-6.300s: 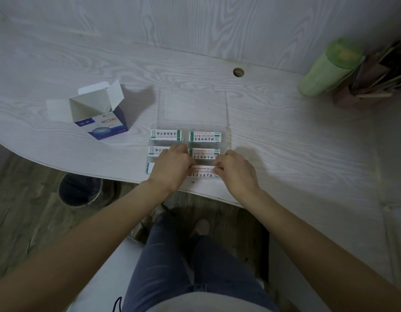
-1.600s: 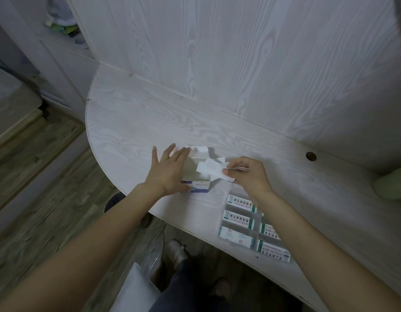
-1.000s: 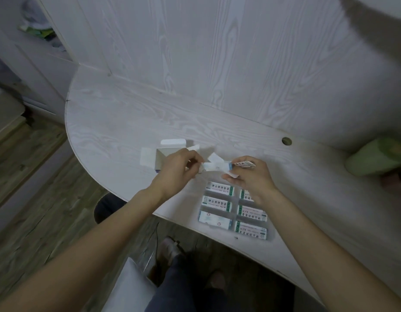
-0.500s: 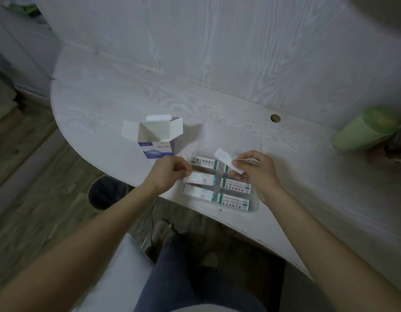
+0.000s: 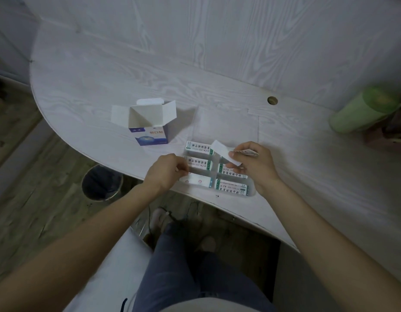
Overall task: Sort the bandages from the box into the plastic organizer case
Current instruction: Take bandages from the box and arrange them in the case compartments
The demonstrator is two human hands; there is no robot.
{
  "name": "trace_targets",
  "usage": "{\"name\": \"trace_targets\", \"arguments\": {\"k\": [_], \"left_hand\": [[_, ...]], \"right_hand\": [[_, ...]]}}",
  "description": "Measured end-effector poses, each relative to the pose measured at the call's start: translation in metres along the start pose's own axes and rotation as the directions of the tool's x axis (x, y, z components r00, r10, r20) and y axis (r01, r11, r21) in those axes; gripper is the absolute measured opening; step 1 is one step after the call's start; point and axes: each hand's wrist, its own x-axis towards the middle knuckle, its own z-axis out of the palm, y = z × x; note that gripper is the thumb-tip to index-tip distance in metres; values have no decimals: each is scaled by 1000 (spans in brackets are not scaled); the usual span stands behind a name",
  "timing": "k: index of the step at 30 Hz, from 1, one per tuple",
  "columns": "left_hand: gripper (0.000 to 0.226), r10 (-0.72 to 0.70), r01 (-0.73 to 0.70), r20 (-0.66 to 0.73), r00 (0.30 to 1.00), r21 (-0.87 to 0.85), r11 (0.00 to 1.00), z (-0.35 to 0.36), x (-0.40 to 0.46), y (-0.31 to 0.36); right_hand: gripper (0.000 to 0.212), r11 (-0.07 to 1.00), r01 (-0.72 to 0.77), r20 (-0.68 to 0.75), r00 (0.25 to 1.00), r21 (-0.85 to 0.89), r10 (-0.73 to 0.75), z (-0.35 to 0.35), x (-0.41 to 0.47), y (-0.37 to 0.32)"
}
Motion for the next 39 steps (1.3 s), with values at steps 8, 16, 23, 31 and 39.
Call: {"name": "trace_targets", "arguments": {"k": [8, 16, 23, 31, 39], "left_hand": [[13, 19, -22, 43, 999, 63, 998, 0, 3, 3], [26, 151, -152, -170, 974, 8, 988, -10, -5, 21], [14, 442, -461, -248, 862, -22, 887, -28, 4, 46], [11, 154, -202, -193, 969, -260, 944, -34, 9, 54], [17, 33, -37, -66, 997, -57, 998, -23, 24, 30]], "right_hand": [[14, 999, -10, 6, 1000, 33, 10, 3, -1, -1], [10, 974, -138, 115, 986, 178, 118, 5, 0, -4], [6, 912, -299, 283, 934, 280, 219, 9, 0, -12], [10, 965, -237, 270, 942, 114, 200, 2, 4, -18], [23, 992, -100, 56, 994, 83, 96, -10, 14, -9]]}}
